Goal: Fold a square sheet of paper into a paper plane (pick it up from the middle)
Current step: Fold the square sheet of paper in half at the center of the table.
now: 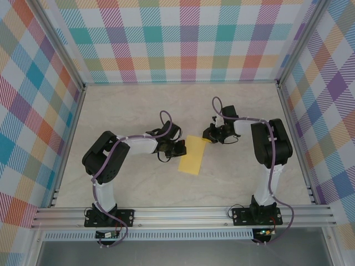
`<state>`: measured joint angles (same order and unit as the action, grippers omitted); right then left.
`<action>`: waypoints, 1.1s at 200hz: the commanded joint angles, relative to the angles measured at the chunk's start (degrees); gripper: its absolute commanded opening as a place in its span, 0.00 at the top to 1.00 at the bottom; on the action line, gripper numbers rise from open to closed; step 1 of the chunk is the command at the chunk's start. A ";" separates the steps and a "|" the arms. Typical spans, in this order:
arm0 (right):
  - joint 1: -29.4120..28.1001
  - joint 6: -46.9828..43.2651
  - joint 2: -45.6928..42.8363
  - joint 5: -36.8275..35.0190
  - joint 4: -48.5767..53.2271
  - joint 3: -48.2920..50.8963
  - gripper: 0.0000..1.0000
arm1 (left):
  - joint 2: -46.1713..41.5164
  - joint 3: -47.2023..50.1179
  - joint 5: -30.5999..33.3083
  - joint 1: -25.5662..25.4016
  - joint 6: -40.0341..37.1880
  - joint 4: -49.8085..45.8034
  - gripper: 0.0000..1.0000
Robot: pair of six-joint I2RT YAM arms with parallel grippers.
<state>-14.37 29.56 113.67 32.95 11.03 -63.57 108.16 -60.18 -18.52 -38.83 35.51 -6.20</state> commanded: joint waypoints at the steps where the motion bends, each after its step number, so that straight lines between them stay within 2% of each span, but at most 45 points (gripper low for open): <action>1: 0.04 0.58 3.14 -3.24 3.67 -0.31 0.88 | 1.53 2.80 2.00 -0.80 -0.80 -8.17 1.00; 10: 0.04 0.93 4.57 -4.39 7.79 -2.36 0.88 | 1.44 2.95 2.00 -0.80 -0.79 -8.15 1.00; 28: 0.00 2.40 4.53 0.05 8.38 -2.63 0.88 | 1.20 3.20 2.04 -0.80 -0.83 -7.97 1.00; 39: 0.04 2.49 3.75 -1.46 11.56 -3.68 0.87 | 1.01 3.23 2.10 -0.81 -0.77 -8.05 1.00; 72: 0.04 -1.02 -1.85 -1.20 12.08 -5.25 0.84 | 0.51 2.81 1.48 -0.81 -0.63 -7.92 1.00; 101: 0.04 -3.06 -9.10 -0.77 15.10 -8.11 0.78 | -0.24 2.18 0.41 -0.81 0.05 -7.29 1.00; 117: -0.09 -1.51 -12.81 -1.79 14.92 -5.22 0.72 | -0.44 2.11 -0.84 -0.77 1.91 -5.94 1.00; 151: -2.63 4.82 -20.60 -5.76 10.79 8.04 0.68 | -3.39 5.81 -3.95 -0.90 8.94 0.08 1.00; 182: -7.40 10.20 -25.83 -7.29 6.74 16.58 0.66 | -8.18 9.07 -4.69 -0.85 13.35 4.45 0.92; 199: -10.61 11.40 -26.56 -8.31 6.43 17.83 0.67 | -11.60 8.86 -1.81 -0.89 12.09 1.91 0.82; 220: -13.36 12.12 -26.52 -9.27 6.36 18.03 0.70 | -14.15 8.31 1.10 -0.81 10.26 -1.89 0.74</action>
<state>-25.19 38.83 89.41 25.63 19.55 -45.47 98.37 -51.11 -20.69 -38.94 46.41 -4.54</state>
